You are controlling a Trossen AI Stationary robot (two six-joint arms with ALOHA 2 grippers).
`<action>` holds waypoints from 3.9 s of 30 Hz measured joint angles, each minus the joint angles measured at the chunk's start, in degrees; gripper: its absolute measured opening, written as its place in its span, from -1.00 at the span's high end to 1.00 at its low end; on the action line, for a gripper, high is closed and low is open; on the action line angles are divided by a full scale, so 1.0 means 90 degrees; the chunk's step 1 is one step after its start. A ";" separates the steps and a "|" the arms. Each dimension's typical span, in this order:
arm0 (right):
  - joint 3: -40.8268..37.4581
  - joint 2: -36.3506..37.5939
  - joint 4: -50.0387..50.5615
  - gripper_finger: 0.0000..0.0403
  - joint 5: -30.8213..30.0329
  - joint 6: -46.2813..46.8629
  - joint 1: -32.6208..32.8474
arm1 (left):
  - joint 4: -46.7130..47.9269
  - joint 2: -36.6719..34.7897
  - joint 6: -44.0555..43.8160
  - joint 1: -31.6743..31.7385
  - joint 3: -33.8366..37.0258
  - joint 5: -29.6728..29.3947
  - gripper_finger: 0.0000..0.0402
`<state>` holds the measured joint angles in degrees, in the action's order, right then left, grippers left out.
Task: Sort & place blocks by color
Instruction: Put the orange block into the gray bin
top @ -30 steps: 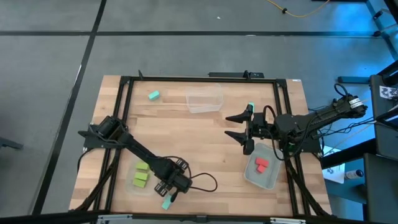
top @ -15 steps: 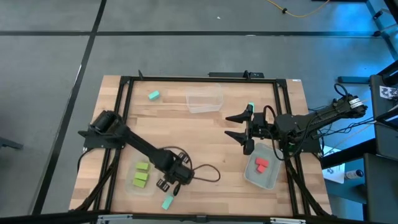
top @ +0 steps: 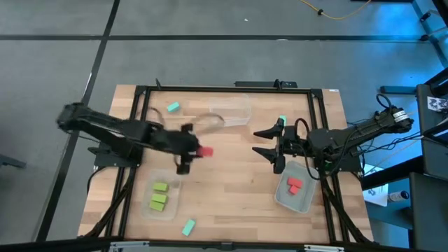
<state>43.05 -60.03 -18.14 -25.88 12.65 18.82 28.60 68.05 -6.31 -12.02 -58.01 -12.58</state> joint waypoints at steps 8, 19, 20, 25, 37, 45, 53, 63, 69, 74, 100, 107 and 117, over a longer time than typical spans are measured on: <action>0.0000 -0.0339 0.0104 -0.37 -0.0113 0.0274 -0.0385 | -0.2119 -0.1378 -0.0605 0.0349 0.1662 -0.0205 0.38; 0.0000 -0.0542 -0.0073 -0.37 0.0459 0.0418 -0.0526 | -0.4072 -0.1224 -0.0639 0.0337 0.1866 -0.0572 0.38; 0.0001 -0.0542 -0.0126 -0.37 0.0501 0.0412 -0.0526 | -0.4131 -0.1205 -0.0639 0.0334 0.1866 -0.0604 0.38; 0.0002 -0.0542 -0.0153 -0.37 0.0560 0.0416 -0.0526 | -0.4267 -0.1058 -0.0659 0.0334 0.1866 -0.0664 0.38; 0.0002 -0.0727 -0.0215 -0.37 0.1614 0.1229 -0.1124 | -0.5590 0.0410 -0.0946 0.0340 0.1456 -0.0149 0.38; 0.0134 -0.1090 -0.0627 -0.37 0.2024 0.0699 -0.1144 | -0.5596 0.1837 -0.0925 0.0541 0.0266 0.0326 0.38; 0.0138 -0.1090 -0.0578 -0.37 0.2262 0.0390 -0.1142 | -0.5599 0.2268 -0.0833 0.0637 -0.0193 0.0632 0.38; 0.0138 -0.1064 -0.0548 -0.15 0.2391 0.0406 -0.1140 | -0.5562 0.2223 -0.0736 0.0645 -0.0198 0.0513 0.38; 0.0138 -0.1056 -0.0518 0.33 0.2394 0.0296 -0.1145 | -0.5567 0.2224 -0.0688 0.0638 -0.0198 0.0561 0.38; 0.0138 -0.1056 -0.0514 0.33 0.2615 0.0406 -0.1154 | -0.5576 0.2222 -0.0534 0.0635 -0.0198 0.0599 0.22; 0.0141 0.1575 0.2412 0.33 0.2051 0.0221 -0.1230 | -0.5316 -0.1406 -0.0226 0.0661 0.1539 -0.0360 0.00; 0.0141 0.1521 0.2375 0.33 0.2049 0.0206 -0.1230 | -0.5544 -0.1670 -0.0240 0.0662 0.1771 -0.0376 0.00; 0.0141 0.1523 0.2335 0.33 0.2052 0.0219 -0.1230 | -0.5570 -0.1700 -0.0241 0.0662 0.1772 -0.0332 0.00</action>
<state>44.31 -46.33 2.87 -7.41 14.62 7.75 -21.53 52.75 -8.48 -6.07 -42.06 -15.57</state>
